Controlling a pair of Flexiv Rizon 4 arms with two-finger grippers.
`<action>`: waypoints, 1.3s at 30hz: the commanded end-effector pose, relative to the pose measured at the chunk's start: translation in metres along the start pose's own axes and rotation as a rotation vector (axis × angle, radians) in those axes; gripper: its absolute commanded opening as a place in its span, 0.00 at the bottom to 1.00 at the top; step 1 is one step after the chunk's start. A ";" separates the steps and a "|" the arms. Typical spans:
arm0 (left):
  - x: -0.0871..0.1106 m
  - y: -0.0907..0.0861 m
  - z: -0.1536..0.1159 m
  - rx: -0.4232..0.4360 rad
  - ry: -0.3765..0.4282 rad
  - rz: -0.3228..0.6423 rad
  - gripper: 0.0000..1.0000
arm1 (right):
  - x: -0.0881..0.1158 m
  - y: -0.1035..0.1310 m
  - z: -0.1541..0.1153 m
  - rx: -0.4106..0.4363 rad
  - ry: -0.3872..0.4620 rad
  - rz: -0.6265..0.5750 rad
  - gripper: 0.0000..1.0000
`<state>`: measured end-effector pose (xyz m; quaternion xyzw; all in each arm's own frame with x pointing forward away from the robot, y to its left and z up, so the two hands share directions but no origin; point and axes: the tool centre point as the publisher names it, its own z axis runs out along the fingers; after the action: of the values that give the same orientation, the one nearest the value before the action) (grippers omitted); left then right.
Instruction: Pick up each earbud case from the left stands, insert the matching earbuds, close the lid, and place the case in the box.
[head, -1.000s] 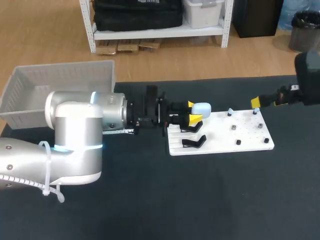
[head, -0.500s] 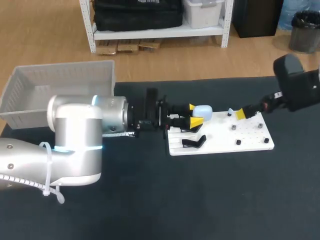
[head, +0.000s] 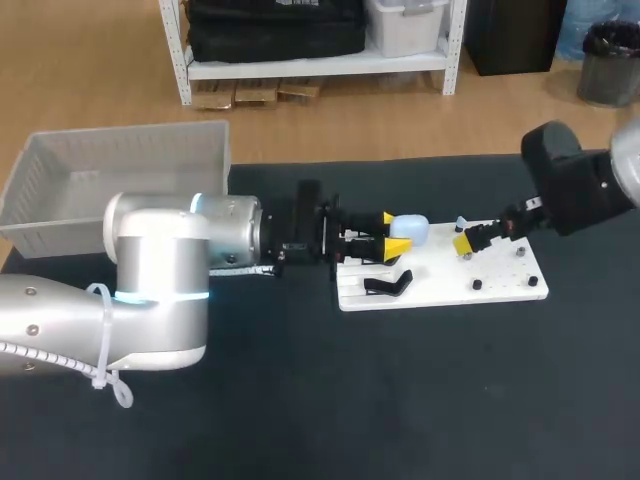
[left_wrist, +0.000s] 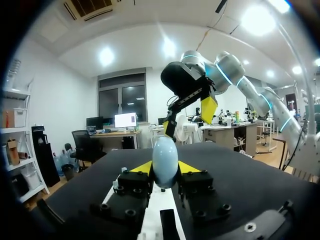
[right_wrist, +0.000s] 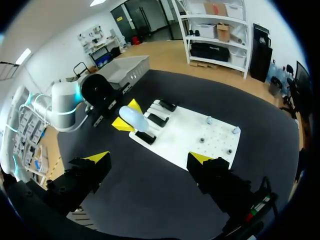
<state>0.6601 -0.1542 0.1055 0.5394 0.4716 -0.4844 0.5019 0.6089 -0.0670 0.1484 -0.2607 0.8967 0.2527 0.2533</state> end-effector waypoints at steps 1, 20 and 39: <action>0.001 0.004 0.002 0.008 -0.001 -0.001 0.00 | -0.002 0.007 0.005 -0.003 0.007 -0.001 1.00; 0.001 0.004 0.002 0.008 -0.001 -0.001 0.00 | -0.018 0.014 0.042 -0.006 0.032 0.006 1.00; 0.001 0.004 0.002 0.008 -0.001 -0.001 0.00 | -0.027 0.002 0.061 0.016 0.044 0.049 1.00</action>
<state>0.6624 -0.1559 0.1052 0.5407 0.4710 -0.4855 0.5000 0.6458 -0.0217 0.1203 -0.2441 0.9089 0.2493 0.2285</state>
